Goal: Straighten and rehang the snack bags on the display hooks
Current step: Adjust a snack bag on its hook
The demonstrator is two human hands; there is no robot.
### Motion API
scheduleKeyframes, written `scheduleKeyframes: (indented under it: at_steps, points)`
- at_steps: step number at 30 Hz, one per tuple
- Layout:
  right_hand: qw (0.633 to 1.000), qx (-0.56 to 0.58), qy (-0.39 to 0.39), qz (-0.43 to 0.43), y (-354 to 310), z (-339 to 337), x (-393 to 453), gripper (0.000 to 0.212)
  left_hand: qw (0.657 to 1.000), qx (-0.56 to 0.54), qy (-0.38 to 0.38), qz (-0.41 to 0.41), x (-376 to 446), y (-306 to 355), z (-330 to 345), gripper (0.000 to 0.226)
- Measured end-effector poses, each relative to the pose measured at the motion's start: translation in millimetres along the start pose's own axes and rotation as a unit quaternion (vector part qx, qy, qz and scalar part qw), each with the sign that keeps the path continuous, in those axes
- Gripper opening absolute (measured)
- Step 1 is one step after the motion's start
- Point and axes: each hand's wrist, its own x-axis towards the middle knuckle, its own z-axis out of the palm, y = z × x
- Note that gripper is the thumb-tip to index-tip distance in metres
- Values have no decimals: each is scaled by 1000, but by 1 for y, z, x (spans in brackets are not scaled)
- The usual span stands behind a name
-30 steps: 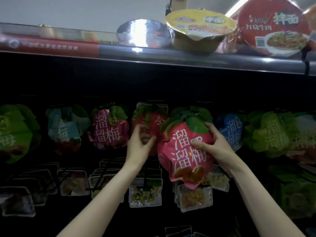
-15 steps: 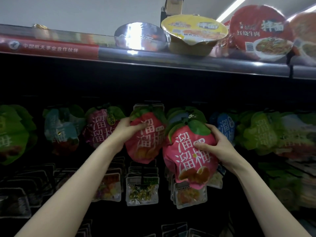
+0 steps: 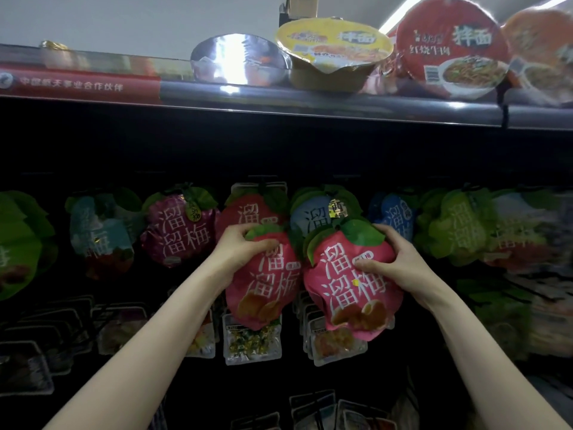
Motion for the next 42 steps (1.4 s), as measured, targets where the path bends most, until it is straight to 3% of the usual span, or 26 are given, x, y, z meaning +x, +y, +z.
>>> scheduleKeyframes:
  at_steps: [3,7,13,20,26,31,39,42]
  points:
    - [999,-41,-12,-1,-3,-2,1,67,999,37,10,-16,-1,-5,2,19]
    - [998,-61,-19,-3,-4,-5,1,65,1000,-5,-4,-27,-3,0,-6,17]
    - [999,-37,-7,-8,-7,-7,2,68,1000,-13,-19,-5,0,6,-9,10]
    - [995,-94,-12,-32,-16,-23,3,70,999,23,-34,19,14,24,13,11]
    - [989,-141,4,-44,-18,-39,1,70,984,161,-57,60,16,17,56,7]
    - [988,-143,39,-47,-24,-50,-1,69,996,80,-32,32,18,10,69,5]
    - [948,-301,79,-68,-30,-59,1,77,980,87,40,174,44,33,58,2]
    - [927,-352,88,-94,-38,-59,1,77,972,104,62,202,55,42,74,11]
